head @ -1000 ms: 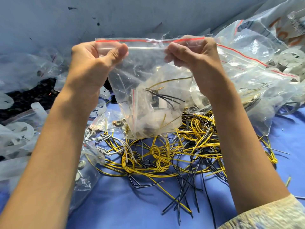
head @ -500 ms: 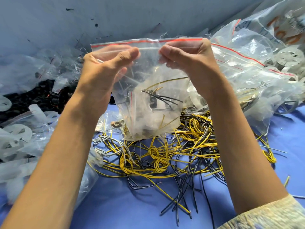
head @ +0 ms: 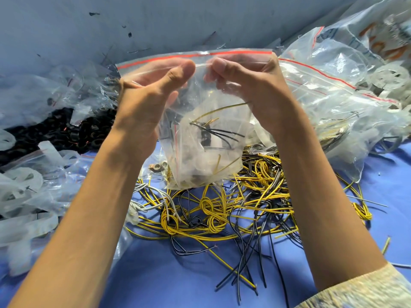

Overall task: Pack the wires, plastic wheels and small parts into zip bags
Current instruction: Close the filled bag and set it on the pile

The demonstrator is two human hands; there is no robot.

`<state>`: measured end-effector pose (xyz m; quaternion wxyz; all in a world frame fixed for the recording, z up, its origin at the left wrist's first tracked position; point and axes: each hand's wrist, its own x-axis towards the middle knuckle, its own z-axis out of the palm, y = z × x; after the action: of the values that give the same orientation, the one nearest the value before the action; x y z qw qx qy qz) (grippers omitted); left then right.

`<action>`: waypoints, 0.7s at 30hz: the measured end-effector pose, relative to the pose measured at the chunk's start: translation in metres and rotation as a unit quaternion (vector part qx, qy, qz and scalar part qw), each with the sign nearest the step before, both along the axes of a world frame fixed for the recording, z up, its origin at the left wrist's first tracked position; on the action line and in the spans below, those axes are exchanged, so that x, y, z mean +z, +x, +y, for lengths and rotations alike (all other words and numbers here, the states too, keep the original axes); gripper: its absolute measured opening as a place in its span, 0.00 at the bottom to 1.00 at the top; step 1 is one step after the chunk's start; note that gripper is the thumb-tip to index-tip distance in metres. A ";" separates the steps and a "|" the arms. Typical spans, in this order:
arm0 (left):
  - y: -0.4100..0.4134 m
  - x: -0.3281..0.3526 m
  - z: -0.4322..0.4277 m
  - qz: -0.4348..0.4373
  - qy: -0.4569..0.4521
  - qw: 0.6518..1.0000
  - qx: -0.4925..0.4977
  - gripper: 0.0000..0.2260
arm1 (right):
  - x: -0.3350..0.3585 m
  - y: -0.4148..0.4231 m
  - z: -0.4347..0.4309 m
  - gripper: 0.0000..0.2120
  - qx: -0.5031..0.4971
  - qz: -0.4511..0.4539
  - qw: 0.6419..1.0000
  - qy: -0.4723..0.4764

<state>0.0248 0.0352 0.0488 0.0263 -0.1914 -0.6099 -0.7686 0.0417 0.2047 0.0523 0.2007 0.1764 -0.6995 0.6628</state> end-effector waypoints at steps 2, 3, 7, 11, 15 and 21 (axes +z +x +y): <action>0.000 0.000 0.001 0.003 0.012 1.000 0.004 0.01 | 0.000 0.000 -0.001 0.02 -0.008 0.004 1.000 -0.003; -0.001 -0.001 0.002 0.003 0.020 1.000 0.006 0.01 | 0.000 0.000 -0.002 0.02 -0.013 0.007 1.000 -0.003; -0.004 -0.005 0.006 0.015 0.052 0.998 0.032 0.08 | 0.001 -0.001 -0.007 0.01 -0.037 0.035 0.999 0.011; -0.003 -0.006 0.010 0.010 0.084 0.995 0.050 0.10 | 0.001 -0.002 -0.012 0.01 -0.045 0.057 0.997 0.004; 0.000 -0.005 0.012 0.013 0.077 0.996 0.036 0.12 | 0.000 -0.004 -0.011 0.02 -0.033 0.034 0.999 -0.012; 0.007 -0.005 0.017 0.024 0.055 0.998 0.036 0.13 | 0.000 -0.004 -0.009 0.04 -0.001 0.048 0.999 -0.013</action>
<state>0.0314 0.0526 0.0437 0.0788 -0.1859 -0.5724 -0.7947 0.0378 0.1953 0.0526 0.2363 0.2047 -0.6807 0.6624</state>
